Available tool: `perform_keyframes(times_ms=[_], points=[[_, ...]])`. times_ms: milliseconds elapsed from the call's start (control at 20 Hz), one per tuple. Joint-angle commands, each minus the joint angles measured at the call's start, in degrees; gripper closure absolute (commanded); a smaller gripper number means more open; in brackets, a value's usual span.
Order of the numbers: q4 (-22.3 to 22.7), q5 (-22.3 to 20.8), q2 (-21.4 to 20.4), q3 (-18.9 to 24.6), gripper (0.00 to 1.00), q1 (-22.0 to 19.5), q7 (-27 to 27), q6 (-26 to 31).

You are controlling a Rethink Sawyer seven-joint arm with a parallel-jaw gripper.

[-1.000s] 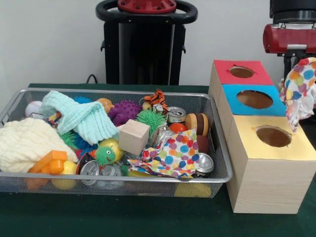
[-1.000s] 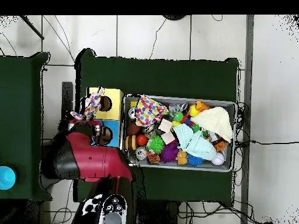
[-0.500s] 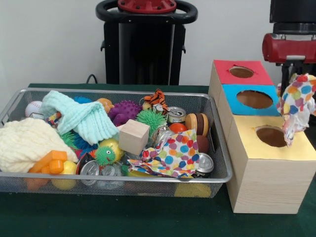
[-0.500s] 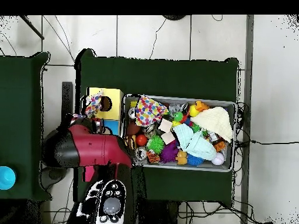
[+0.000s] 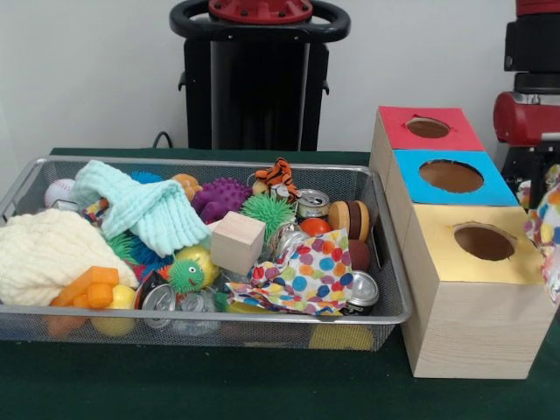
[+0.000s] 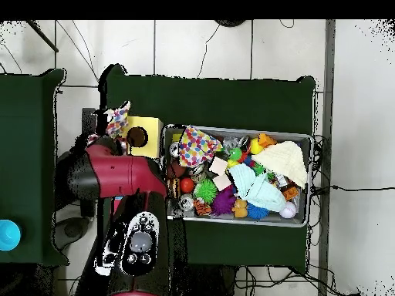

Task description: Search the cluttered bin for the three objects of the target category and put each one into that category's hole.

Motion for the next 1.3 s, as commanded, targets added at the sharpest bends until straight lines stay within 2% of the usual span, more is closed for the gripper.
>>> perform_keyframes(times_ms=[50, 400, 600, 900, 1300], points=[[-6.9, -2.5, 4.9, 1.6, 1.00, -0.7, 3.7, 6.9], [-8.3, -4.1, 7.0, 0.7, 1.00, -1.1, 3.7, 7.9], [-7.1, -4.8, 6.4, 0.7, 1.00, -1.5, 3.6, 8.5], [-7.7, -5.2, 6.4, -0.3, 1.00, -1.7, 3.4, 10.6], [-7.8, -5.2, 4.0, -0.4, 1.00, -2.5, 2.4, 14.1]])
